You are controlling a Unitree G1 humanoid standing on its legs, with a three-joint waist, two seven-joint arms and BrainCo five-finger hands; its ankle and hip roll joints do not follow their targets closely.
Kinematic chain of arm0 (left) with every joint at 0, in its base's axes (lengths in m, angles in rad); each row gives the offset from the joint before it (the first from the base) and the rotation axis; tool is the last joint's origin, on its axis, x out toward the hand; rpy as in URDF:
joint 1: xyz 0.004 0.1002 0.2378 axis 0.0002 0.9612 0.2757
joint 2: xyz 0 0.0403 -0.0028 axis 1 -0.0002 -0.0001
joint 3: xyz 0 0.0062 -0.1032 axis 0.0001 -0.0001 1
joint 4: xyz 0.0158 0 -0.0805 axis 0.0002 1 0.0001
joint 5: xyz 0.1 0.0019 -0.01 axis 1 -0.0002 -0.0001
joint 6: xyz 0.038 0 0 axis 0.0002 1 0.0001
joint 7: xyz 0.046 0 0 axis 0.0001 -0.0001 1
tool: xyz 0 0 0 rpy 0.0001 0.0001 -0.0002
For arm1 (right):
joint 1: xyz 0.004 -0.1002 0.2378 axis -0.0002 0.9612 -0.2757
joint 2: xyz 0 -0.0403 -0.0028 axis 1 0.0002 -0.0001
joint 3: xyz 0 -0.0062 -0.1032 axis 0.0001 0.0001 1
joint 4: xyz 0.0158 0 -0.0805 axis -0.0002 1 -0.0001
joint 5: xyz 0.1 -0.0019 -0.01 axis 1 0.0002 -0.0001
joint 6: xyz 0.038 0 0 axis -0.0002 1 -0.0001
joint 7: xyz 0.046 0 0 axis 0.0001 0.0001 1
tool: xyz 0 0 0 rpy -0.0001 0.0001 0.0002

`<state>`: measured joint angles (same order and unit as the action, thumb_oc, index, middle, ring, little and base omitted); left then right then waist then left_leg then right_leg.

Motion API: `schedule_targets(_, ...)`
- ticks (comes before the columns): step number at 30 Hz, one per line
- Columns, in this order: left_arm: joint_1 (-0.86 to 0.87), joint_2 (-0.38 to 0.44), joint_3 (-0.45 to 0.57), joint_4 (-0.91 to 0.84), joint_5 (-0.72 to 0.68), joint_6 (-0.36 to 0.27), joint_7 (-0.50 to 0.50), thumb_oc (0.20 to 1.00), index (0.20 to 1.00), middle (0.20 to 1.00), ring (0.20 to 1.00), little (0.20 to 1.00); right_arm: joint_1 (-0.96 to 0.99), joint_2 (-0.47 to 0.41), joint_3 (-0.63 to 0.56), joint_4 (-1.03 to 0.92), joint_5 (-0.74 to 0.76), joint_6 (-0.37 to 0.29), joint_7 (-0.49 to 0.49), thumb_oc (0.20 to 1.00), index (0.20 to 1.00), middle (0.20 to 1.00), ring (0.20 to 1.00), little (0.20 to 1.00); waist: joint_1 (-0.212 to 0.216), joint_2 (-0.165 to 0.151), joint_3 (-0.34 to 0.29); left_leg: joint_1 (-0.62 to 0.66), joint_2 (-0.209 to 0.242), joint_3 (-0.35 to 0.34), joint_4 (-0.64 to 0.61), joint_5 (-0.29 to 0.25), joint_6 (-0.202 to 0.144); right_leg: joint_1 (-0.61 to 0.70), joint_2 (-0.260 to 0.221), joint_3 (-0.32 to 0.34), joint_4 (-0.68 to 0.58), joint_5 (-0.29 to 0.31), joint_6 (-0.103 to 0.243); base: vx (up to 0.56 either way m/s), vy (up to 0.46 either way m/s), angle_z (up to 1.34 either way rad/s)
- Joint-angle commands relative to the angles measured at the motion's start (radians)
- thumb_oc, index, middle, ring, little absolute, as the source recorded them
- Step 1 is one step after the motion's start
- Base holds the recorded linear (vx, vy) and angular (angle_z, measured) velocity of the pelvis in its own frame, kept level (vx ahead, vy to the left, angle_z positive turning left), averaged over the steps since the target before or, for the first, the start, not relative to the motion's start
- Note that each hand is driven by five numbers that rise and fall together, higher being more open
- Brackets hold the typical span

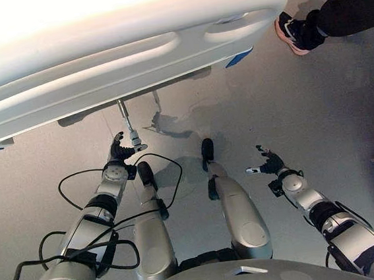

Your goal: Raise the hospital bed

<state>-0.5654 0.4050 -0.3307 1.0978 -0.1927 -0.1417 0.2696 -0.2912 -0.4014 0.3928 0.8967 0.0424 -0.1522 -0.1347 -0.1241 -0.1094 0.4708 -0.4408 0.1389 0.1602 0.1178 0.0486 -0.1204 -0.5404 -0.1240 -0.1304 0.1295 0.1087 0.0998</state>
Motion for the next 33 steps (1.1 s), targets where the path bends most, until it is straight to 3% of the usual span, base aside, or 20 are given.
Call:
schedule_targets(1, -0.168, 0.157, 0.011, 0.015, -0.060, -0.040, 0.068, 1.000, 1.000, 1.000, 1.000, 1.000, -0.020, -0.087, 0.022, -0.132, 0.036, -0.061, -0.042, 1.000, 1.000, 1.000, 1.000, 1.000, -0.026, -0.053, 0.041, -0.270, 0.003, -0.066, 0.117, 0.039, 0.003, -0.211, -0.032, -0.007, 0.137, 0.005, 0.070, -0.04, -0.027, 0.07)
schedule_targets(15, -0.252, 0.212, -0.023, -0.010, -0.042, -0.037, 0.103, 1.000, 1.000, 1.000, 1.000, 1.000, -0.061, -0.106, 0.057, -0.215, 0.041, -0.088, -0.067, 1.000, 1.000, 1.000, 1.000, 1.000, -0.035, -0.062, 0.049, -0.429, 0.001, -0.084, 0.128, 0.060, -0.006, -0.363, -0.039, -0.012, 0.151, 0.018, 0.066, -0.01, -0.011, 0.00)
schedule_targets(33, -0.252, 0.206, -0.026, -0.020, -0.022, -0.031, 0.111, 1.000, 1.000, 1.000, 1.000, 1.000, -0.059, -0.094, 0.073, -0.208, 0.025, -0.094, -0.064, 1.000, 1.000, 1.000, 1.000, 1.000, -0.026, -0.054, 0.049, -0.444, -0.007, -0.088, 0.111, 0.076, -0.013, -0.381, -0.043, -0.018, 0.148, 0.017, 0.063, 0.00, -0.001, 0.02)
